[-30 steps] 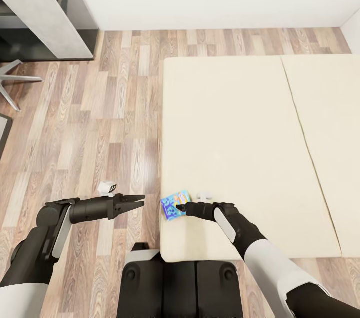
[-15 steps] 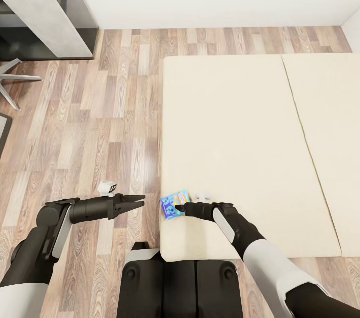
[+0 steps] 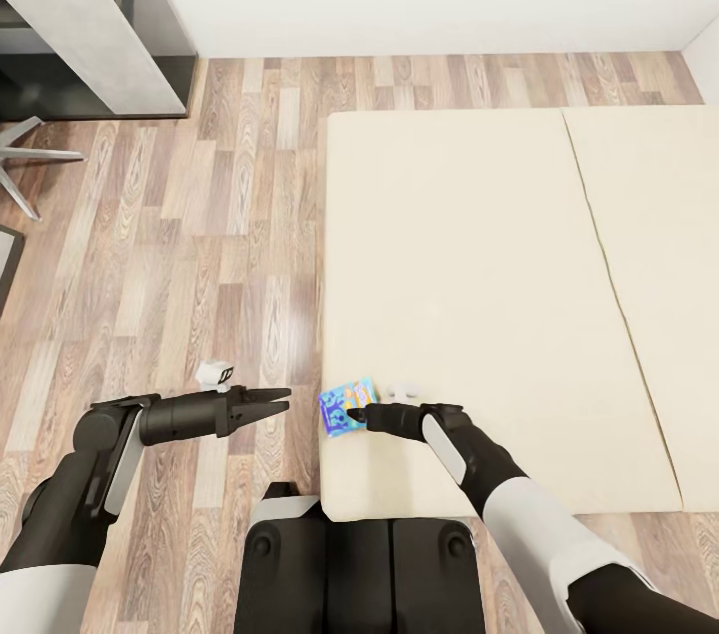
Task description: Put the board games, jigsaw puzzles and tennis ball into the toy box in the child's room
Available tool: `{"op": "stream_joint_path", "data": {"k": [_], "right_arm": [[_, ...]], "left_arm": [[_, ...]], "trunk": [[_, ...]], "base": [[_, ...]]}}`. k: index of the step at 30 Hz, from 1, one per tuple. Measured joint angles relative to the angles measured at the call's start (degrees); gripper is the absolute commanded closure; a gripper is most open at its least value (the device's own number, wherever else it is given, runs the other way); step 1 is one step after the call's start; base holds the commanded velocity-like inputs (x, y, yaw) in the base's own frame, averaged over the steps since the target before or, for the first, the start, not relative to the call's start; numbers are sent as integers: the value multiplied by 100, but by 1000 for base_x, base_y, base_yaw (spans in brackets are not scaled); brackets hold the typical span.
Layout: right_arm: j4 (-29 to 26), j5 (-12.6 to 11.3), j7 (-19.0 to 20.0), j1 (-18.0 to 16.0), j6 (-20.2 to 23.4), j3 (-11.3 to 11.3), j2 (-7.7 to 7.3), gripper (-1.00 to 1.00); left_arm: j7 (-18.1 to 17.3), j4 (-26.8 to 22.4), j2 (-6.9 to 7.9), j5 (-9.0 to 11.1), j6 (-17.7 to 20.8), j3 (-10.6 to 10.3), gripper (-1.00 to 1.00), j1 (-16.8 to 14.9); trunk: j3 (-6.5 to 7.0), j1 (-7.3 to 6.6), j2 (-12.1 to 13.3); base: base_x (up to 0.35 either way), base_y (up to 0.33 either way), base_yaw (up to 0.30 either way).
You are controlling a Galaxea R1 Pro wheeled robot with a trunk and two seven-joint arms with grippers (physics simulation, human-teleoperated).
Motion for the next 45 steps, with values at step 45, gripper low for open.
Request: {"op": "stream_joint_path", "data": {"k": [45], "right_arm": [[0,-53,131,-14,251,-30,40,-100]], "left_arm": [[0,0,0,2,0,-3,-100,0]], "trunk": [[0,0,0]], "base": [[0,0,0]]}}
